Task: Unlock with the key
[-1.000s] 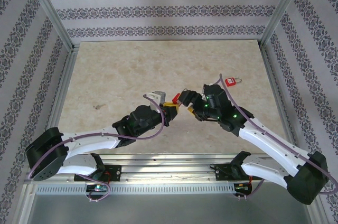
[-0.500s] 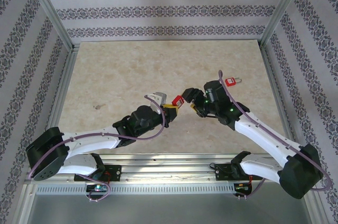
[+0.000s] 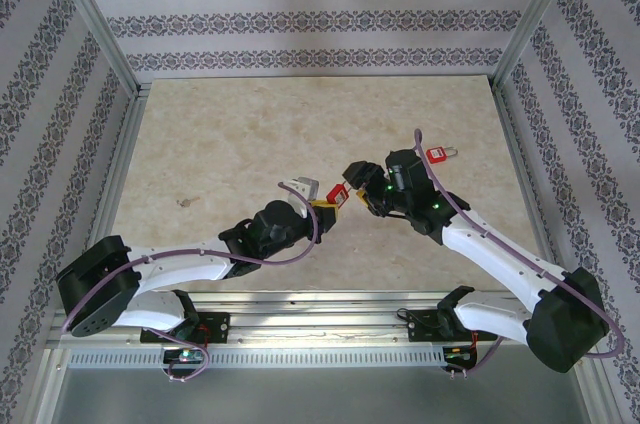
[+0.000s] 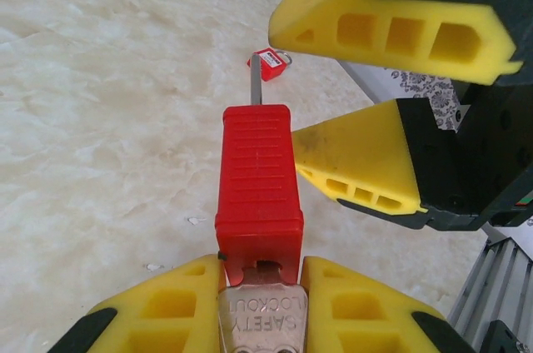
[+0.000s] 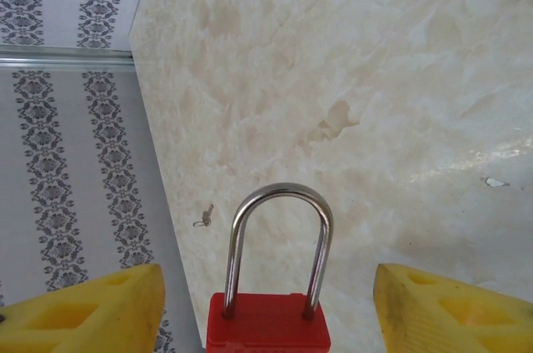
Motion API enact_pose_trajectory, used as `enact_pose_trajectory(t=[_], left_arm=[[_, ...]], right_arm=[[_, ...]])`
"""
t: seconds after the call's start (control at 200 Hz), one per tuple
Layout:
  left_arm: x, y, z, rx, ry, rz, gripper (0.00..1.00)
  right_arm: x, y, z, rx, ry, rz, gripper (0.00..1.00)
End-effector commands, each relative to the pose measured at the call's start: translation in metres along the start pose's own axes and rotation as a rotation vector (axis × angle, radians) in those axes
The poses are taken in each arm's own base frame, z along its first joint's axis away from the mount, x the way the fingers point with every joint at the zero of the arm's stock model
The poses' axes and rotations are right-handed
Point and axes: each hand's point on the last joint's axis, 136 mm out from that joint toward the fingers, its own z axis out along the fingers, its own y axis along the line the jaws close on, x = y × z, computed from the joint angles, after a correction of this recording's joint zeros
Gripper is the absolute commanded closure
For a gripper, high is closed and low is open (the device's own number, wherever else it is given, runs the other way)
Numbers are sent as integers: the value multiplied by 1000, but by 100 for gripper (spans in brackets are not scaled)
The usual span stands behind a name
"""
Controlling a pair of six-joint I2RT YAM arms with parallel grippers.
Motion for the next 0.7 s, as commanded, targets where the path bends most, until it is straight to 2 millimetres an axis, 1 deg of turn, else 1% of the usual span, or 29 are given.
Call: enact_pose_trajectory(t=[0.0, 0.165, 0.33, 0.565, 0.695], left_arm=[[-9, -8, -2, 21, -36, 4, 90], [-9, -9, -4, 29, -34, 7, 90], [-7, -12, -2, 39, -34, 6, 90], [-2, -20, 4, 43, -18, 40, 90], [-1, -20, 6, 33, -17, 48, 90]], right_arm=[[-5, 2, -1, -26, -19, 9, 37], [-10, -6, -1, -9, -36, 13, 37], [-10, -12, 5, 5, -26, 34, 37], [-12, -9, 9, 2, -28, 45, 40], [-12, -11, 12, 11, -22, 50, 44]])
